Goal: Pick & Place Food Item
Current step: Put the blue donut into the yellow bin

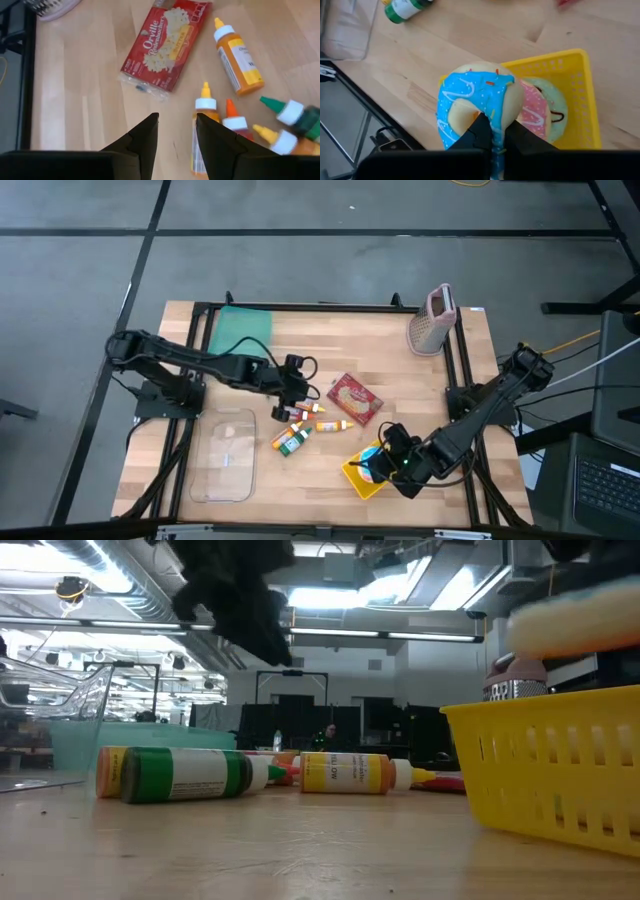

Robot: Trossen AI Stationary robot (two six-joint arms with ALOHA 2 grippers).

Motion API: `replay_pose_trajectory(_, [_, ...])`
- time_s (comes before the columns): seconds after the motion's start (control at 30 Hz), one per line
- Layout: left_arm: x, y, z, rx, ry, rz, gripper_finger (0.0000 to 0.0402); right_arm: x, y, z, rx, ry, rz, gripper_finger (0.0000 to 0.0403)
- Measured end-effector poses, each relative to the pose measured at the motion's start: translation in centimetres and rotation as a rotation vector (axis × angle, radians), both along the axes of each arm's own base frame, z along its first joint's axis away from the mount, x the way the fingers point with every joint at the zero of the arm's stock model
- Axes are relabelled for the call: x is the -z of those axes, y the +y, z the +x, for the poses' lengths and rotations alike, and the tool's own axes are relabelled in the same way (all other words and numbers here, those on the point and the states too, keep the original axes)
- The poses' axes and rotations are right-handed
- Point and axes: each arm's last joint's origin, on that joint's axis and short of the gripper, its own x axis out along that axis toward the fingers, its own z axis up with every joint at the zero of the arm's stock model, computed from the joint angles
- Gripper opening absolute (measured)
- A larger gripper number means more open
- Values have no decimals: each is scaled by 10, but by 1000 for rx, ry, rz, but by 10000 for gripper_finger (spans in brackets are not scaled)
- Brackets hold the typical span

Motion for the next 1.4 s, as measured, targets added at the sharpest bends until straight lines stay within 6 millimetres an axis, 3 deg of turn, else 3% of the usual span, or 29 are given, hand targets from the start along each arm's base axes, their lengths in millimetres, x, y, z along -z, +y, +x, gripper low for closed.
replay_pose_trajectory(0.43, [3, 12, 7, 16, -27, -48, 130, 28, -2, -3, 1, -46, 51, 12])
replay_pose_trajectory(0.77, [3, 17, 7, 5, -26, -42, 129, 29, -2, -3, -10, -36, 60, 16])
replay_pose_trajectory(1.13, [3, 17, 7, 10, -25, -38, 130, 29, -3, -3, -9, -41, 43, 154])
replay_pose_trajectory(1.4, [2, 17, 7, 17, -28, -35, 130, 31, -5, -5, 3, -10, 38, 212])
